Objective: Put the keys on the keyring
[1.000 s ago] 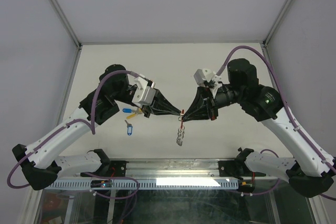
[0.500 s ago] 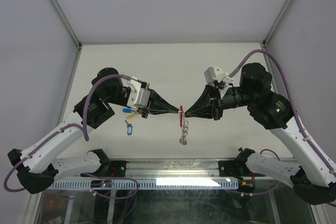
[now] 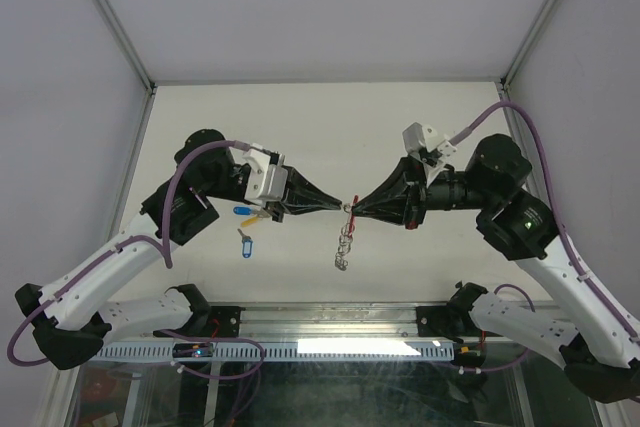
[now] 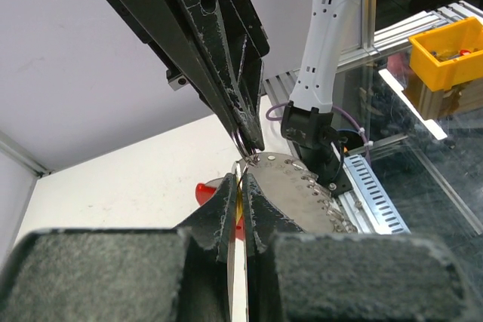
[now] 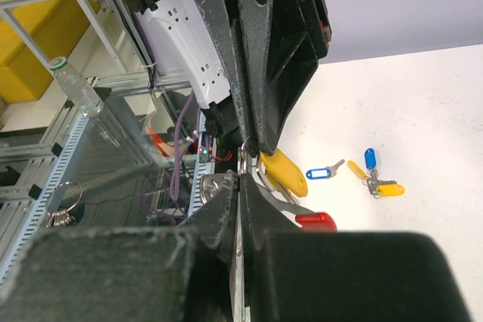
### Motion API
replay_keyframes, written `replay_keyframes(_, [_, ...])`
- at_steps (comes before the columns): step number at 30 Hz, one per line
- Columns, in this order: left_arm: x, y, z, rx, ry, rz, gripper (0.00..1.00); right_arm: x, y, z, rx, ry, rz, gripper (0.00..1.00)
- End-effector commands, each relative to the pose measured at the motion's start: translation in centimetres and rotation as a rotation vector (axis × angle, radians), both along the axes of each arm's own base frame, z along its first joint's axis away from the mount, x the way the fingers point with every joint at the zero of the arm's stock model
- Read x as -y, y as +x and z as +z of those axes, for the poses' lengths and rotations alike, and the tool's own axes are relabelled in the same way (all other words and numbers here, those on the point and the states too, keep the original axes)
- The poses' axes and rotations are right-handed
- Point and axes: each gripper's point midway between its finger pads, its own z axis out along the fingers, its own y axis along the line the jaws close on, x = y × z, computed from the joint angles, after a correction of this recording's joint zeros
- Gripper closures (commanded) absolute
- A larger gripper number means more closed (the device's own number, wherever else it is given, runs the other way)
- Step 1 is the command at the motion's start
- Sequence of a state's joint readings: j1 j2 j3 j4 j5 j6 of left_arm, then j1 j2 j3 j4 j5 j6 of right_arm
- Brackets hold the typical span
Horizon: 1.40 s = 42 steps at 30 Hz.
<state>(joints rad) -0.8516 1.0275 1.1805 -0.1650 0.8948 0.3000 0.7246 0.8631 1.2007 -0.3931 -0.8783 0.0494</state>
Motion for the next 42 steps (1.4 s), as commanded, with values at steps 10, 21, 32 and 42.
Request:
replay_keyframes(10, [0.0,0.4,1.0,0.022,-0.049,0.037,0.94,0.1,0.6,4.9,0.051,0.243,-0.076,1.0])
replay_keyframes(21, [-0.6,0.4,2.6,0.042,-0.113,0.071,0.69,0.3,0.3,3.2,0.134,0.165,-0.048,1.0])
replay_keyframes(32, [-0.2,-0.5,2.8,-0.008,-0.159,0.007,0.63,-0.1,1.0,2.9,0.176,0.158,-0.058,1.0])
replay_keyframes(42, [0.5,-0.1,2.0,-0.046,-0.151,-0.002,0.66,-0.1,1.2,3.1,0.186,0.158,-0.064,1.0])
